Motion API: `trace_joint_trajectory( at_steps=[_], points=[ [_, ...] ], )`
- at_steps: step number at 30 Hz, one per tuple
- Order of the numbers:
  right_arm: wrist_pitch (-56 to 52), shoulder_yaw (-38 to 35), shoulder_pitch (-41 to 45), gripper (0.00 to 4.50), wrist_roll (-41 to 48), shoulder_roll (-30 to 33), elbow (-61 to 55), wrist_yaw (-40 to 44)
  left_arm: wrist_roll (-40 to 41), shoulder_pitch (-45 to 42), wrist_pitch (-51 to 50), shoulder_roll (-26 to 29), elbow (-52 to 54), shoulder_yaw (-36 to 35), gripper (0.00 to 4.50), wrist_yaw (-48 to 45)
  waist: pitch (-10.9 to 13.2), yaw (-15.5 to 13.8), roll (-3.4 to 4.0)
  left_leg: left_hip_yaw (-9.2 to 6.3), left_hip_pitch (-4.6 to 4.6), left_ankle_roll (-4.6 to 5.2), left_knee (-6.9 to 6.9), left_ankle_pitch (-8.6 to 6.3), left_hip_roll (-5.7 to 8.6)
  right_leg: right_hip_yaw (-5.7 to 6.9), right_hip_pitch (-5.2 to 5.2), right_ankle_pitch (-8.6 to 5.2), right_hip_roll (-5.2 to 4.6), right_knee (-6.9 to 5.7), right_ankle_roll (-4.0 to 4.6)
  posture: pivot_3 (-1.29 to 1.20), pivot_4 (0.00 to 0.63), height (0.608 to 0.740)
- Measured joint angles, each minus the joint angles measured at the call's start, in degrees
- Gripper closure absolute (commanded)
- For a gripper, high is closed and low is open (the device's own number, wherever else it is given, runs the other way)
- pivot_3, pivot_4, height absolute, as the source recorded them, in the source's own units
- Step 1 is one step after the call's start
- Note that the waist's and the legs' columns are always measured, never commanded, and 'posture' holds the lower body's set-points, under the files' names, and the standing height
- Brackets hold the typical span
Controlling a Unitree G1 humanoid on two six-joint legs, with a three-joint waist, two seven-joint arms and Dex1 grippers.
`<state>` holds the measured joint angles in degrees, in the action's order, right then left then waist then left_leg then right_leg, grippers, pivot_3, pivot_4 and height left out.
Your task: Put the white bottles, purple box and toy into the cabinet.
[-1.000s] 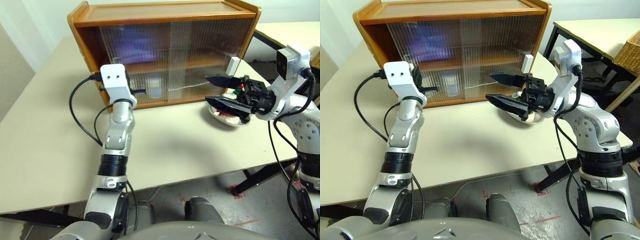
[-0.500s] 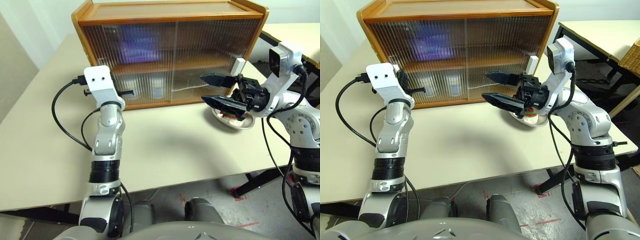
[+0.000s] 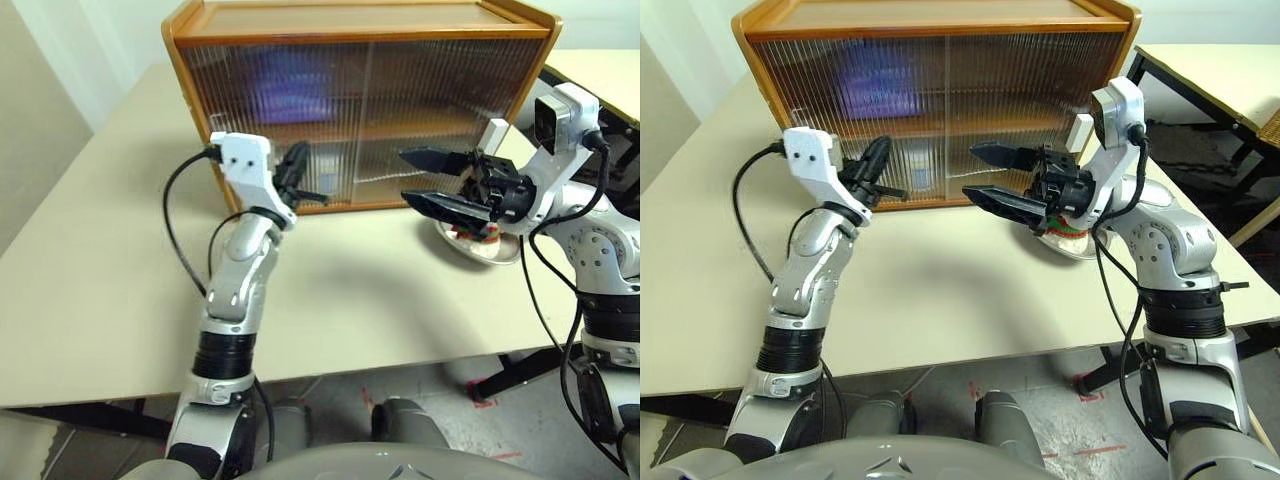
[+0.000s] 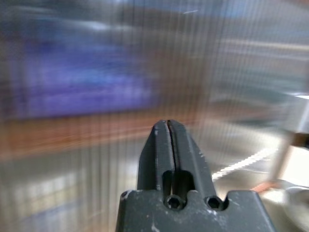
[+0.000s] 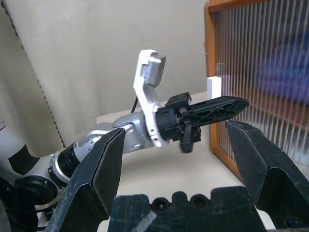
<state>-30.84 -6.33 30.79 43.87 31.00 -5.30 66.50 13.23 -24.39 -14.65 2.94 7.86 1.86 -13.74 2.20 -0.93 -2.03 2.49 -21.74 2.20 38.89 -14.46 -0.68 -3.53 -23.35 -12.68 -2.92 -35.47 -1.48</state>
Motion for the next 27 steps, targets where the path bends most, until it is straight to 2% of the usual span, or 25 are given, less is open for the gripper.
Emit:
trace_joint_trajectory(
  at_steps=[5, 8, 9, 13, 15, 18, 20, 27],
  points=[
    [0.1, -0.5, -0.3, 0.0, 0.0, 0.0, -0.1, -0.8, 2.6, -3.9, 3.3, 2.1, -2.3, 1.2, 1.54, -8.8, 0.0, 0.0, 0.01, -0.01, 0.01, 0.08, 0.0, 0.04, 0.02, 0.01, -0.01, -0.07, 0.13, -0.01, 0.08, 0.03, 0.0, 0.74],
    [0.6, -0.8, -0.6, 0.0, -0.2, 0.0, -0.1, -1.9, 5.0, -6.8, 4.1, 3.2, -7.3, -0.6, 0.31, -12.7, 0.0, 0.2, 0.01, -0.02, 0.02, 0.13, 0.0, 0.08, 0.03, 0.01, -0.01, -0.07, 0.15, -0.02, 0.05, 0.02, 0.0, 0.74],
    [0.8, -1.2, -0.9, 0.0, -0.3, 0.0, -0.1, -2.5, 5.0, -7.8, 5.3, 4.9, -9.6, -1.0, 0.03, -14.4, 0.0, 0.2, 0.01, -0.01, 0.04, 0.13, 0.0, 0.08, 0.06, 0.01, 0.0, -0.07, 0.18, -0.02, 0.06, 0.02, 0.0, 0.74],
    [2.3, -3.1, -3.2, 0.0, -0.8, 0.3, -0.1, -4.4, 5.4, -11.4, 10.8, 10.8, -17.7, -4.2, 0.03, -21.0, 0.0, 0.6, 0.01, -0.02, 0.02, 0.13, -0.01, 0.08, 0.01, 0.04, -0.01, -0.11, 0.23, -0.03, 0.12, 0.0, 0.0, 0.74],
    [3.0, -4.0, -4.5, 0.0, -0.9, 0.4, -0.2, -5.3, 8.6, -11.5, 9.9, 12.8, -18.3, -5.3, 0.03, -26.1, 0.0, 1.0, 0.01, -0.02, -0.01, 0.1, -0.01, 0.06, -0.06, 0.02, 0.0, -0.17, 0.21, -0.03, 0.09, 0.0, 0.0, 0.74],
    [4.7, -5.8, -7.0, 0.0, -2.1, 0.5, 0.2, -7.1, 15.9, -11.2, 3.3, 16.7, -16.4, -6.3, 0.03, -34.3, 0.0, 1.6, 0.01, -0.04, -0.15, 0.06, 0.0, 0.03, -0.11, 0.03, -0.08, -0.27, 0.13, -0.03, -0.06, -0.01, 0.0, 0.74],
    [6.2, -6.9, -8.0, 0.0, -3.1, 0.9, 1.1, -8.2, 17.5, -10.6, 1.7, 18.9, -14.6, -7.1, 0.03, -36.8, 0.0, 1.8, 0.01, -0.11, -0.16, 0.04, 0.0, 0.01, -0.09, 0.0, -0.09, -0.29, 0.1, -0.02, -0.09, -0.01, 0.0, 0.74],
    [12.4, -9.2, -8.9, 0.0, -8.8, 1.8, 7.8, -12.1, 24.4, -3.0, -7.2, 24.5, -5.6, -10.4, 0.03, -39.7, 0.0, 3.0, 0.03, -0.1, -0.06, 0.03, 0.0, 0.0, -0.12, -0.02, -0.05, -0.3, 0.06, -0.13, -0.09, 0.01, 0.0, 0.74]
  ],
)
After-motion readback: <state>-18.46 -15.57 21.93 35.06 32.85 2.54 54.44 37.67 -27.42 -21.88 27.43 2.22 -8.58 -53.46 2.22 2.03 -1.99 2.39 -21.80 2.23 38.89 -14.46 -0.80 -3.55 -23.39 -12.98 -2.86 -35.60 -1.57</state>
